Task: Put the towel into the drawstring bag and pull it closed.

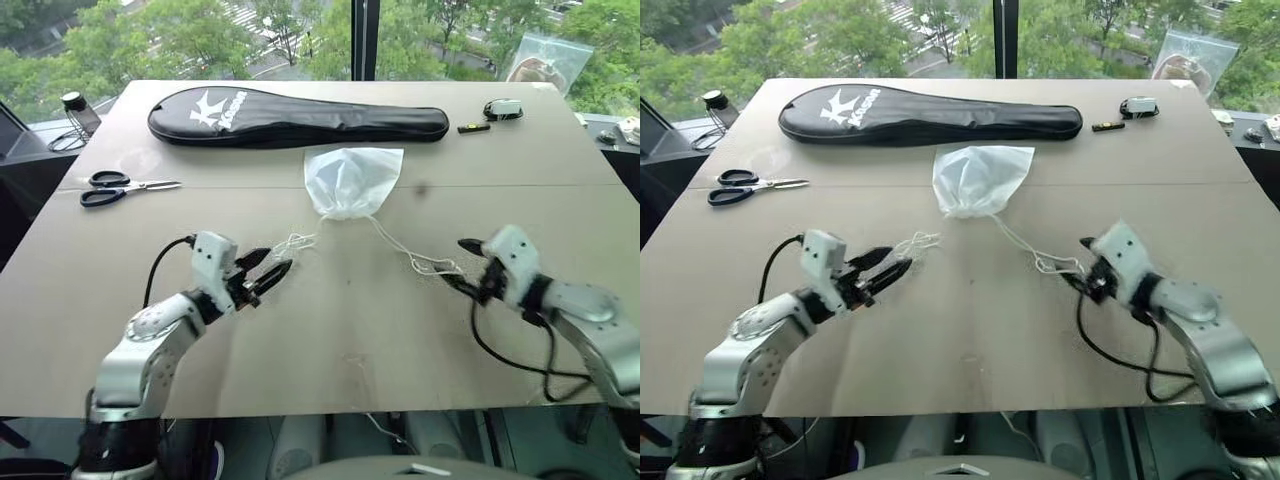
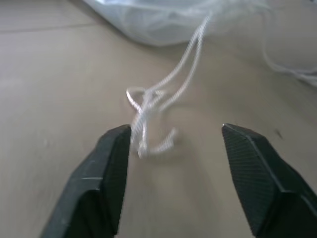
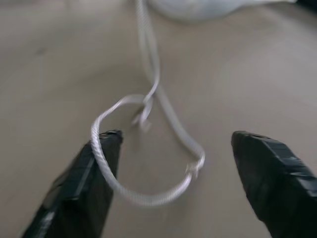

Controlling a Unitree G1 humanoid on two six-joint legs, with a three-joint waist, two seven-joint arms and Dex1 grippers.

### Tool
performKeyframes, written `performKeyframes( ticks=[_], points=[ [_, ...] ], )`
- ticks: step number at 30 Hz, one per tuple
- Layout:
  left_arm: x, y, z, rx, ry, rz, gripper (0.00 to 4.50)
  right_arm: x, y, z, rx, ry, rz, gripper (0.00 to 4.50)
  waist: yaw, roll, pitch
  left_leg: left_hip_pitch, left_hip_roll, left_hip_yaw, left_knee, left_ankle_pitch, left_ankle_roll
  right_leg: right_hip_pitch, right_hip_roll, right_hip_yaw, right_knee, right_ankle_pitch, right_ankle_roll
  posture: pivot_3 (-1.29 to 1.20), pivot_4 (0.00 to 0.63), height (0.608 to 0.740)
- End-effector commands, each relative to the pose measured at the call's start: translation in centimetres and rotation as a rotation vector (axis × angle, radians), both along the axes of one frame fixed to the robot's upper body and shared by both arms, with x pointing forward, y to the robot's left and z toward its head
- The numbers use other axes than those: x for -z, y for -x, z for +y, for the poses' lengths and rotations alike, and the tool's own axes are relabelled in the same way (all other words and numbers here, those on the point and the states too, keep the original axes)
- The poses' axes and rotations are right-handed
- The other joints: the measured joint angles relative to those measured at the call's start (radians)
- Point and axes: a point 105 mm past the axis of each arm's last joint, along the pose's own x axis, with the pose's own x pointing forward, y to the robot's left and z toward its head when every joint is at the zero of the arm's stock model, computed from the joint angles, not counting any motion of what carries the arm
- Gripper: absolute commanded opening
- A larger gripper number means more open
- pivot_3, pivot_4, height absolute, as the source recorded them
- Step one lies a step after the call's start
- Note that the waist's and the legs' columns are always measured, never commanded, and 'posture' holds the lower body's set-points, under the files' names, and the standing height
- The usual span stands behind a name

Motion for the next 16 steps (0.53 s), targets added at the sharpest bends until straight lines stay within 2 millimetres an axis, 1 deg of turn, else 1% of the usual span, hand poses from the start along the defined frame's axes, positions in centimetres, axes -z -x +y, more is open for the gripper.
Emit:
performKeyframes(
  ticks=[1, 3, 5, 9, 14, 16],
  points=[
    [-1.7, 2.1, -0.3, 0.091, 0.001, -0.041, 4.48, -1.6, 3.0, -0.1, -0.081, -0.029, 0.039, 4.50, 0.004, 0.000, 0.000, -0.001, 0.000, 0.000, 0.000, 0.000, 0.000, 0.000, 0.000, 0.000, 0.000, 0.000, 0.000, 0.00, 0.150, 0.740],
    [-1.9, 2.7, 0.1, 0.087, 0.000, -0.035, 4.48, -2.1, 4.1, -0.4, -0.073, -0.066, 0.060, 4.50, 0.007, 0.000, 0.000, 0.000, 0.000, 0.000, 0.001, 0.000, 0.000, 0.001, 0.000, 0.000, 0.000, -0.001, -0.001, 0.00, 0.150, 0.740],
    [-2.2, 3.2, 0.2, 0.079, 0.008, -0.039, 4.48, -2.9, 4.4, -0.7, -0.034, -0.089, 0.006, 4.50, 0.009, -0.001, -0.001, 0.000, 0.001, 0.000, 0.002, 0.000, 0.000, 0.001, 0.000, -0.001, 0.000, -0.005, 0.001, 0.00, 0.150, 0.740],
    [-2.7, 3.5, 0.3, 0.040, 0.028, -0.061, 4.48, -4.2, 3.9, -2.3, 0.107, -0.090, -0.148, 4.50, 0.009, -0.002, -0.002, 0.001, 0.003, 0.000, 0.005, 0.000, 0.000, 0.003, 0.000, -0.002, 0.000, -0.005, 0.001, 0.00, 0.150, 0.740],
    [-3.0, 3.6, 0.6, 0.000, 0.040, -0.073, 4.48, -4.7, 3.7, -3.5, 0.191, -0.101, -0.222, 4.50, 0.010, -0.002, -0.002, 0.001, 0.002, 0.000, 0.005, 0.000, 0.000, 0.003, 0.001, -0.001, 0.000, -0.005, 0.001, 0.00, 0.150, 0.740],
    [-3.0, 3.7, 0.5, -0.003, 0.043, -0.075, 4.48, -4.8, 3.2, -3.9, 0.222, -0.096, -0.255, 4.50, 0.009, -0.002, -0.002, 0.001, 0.002, 0.000, 0.005, 0.000, 0.000, 0.003, 0.001, -0.001, 0.000, -0.005, 0.001, 0.00, 0.150, 0.740]
  ],
)
